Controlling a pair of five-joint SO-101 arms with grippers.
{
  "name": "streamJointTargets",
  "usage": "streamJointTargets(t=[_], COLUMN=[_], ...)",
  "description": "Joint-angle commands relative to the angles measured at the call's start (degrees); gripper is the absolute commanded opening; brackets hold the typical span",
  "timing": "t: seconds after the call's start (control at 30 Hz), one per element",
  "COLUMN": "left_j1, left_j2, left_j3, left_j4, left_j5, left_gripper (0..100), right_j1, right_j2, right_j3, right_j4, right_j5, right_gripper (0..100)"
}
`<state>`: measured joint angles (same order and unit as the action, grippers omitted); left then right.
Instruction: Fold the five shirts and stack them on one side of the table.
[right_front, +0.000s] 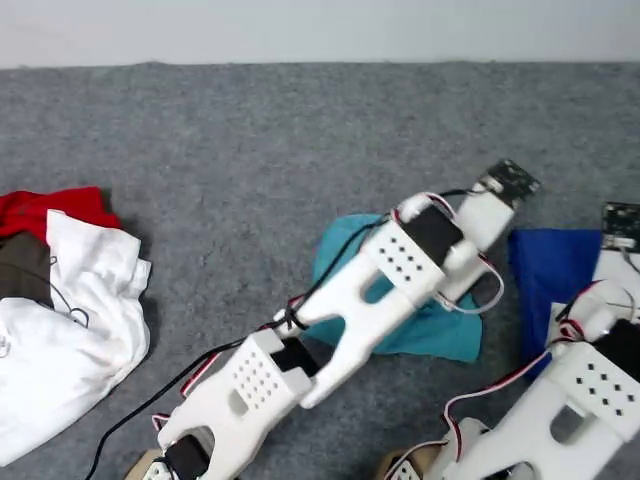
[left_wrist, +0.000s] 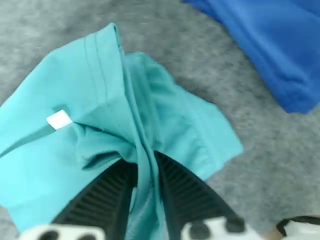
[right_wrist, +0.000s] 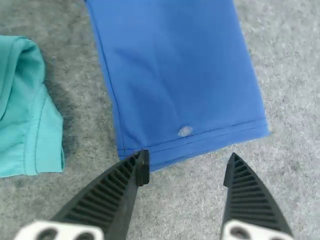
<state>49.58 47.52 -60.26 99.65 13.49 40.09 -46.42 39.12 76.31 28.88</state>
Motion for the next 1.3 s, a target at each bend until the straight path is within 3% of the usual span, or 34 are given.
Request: streamJointTargets(t=[0.0, 0.6, 0.87, 1.07, 1.17, 1.27], left_j1=[2.1, 3.5, 3.1, 2.7, -0.5, -8.3], left_j2=[-0.4, 4.4, 4.1, 3.0, 2.6, 2.8], left_j3=[-2.5, -2.6, -2.6, -10.5, -20.1, -25.6], left_j4=[0.9, -8.5, -6.3, -5.9, -2.0, 1.1], left_j5=[0.6, 3.2, 3.0, 3.2, 2.2, -4.2], left_gripper=[1, 2, 22, 23, 23, 23], right_j1=[1.5, 1.5, 1.5, 1.4, 1.4, 1.3], right_j2=[-1.1, -1.1, -1.2, -1.2, -1.2, -1.2], right_j3=[-0.6, -0.6, -0.6, -0.6, -0.6, -0.6], right_j4=[-0.1, 0.3, 0.4, 0.4, 0.4, 0.4], right_j5=[-0.1, -0.1, -0.1, -0.1, -0.1, -0.1], right_gripper=[24.0, 24.0, 24.0, 24.0, 24.0, 24.0])
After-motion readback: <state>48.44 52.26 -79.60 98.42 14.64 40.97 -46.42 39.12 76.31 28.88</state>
